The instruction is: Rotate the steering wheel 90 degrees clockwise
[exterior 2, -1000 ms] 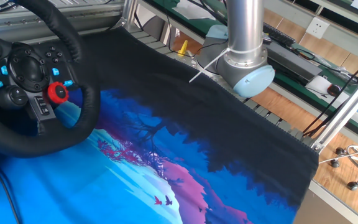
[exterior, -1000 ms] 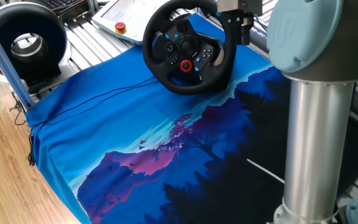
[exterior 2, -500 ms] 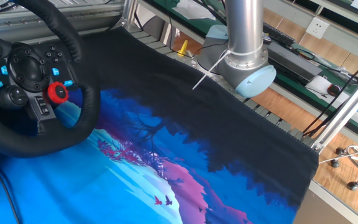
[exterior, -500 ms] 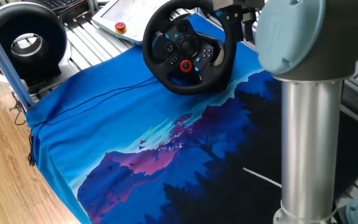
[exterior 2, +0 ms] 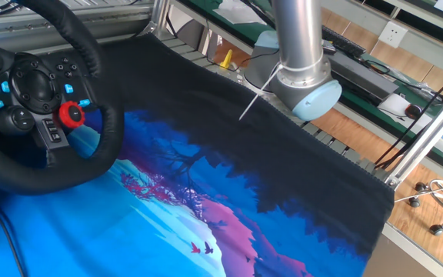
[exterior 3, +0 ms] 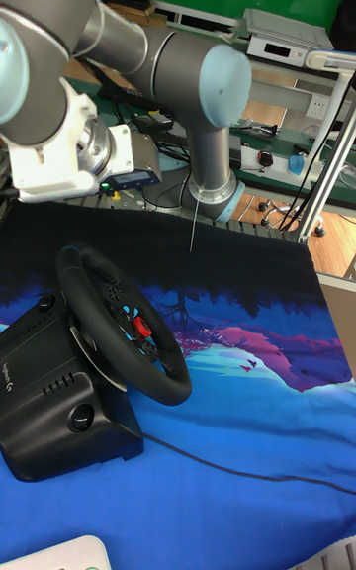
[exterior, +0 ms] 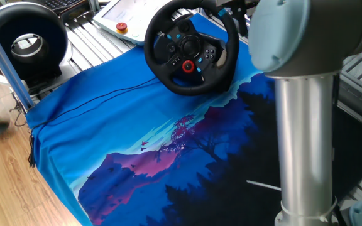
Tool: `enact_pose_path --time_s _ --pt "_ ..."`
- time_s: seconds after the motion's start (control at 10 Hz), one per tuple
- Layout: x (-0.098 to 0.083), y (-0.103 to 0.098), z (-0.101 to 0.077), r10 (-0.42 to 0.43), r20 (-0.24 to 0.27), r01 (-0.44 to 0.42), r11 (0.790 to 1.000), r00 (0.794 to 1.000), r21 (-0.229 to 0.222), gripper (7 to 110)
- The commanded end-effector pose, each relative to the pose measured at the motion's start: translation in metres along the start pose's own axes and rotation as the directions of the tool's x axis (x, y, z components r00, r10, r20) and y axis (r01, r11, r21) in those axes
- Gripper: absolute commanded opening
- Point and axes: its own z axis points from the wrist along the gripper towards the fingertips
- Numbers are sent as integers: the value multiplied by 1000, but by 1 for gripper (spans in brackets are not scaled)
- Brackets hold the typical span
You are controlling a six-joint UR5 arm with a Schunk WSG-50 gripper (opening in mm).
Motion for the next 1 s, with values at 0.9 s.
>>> enact_pose_path --time_s 0.9 --pt "10 -9 2 17 -48 -18 1000 999 -16 44"
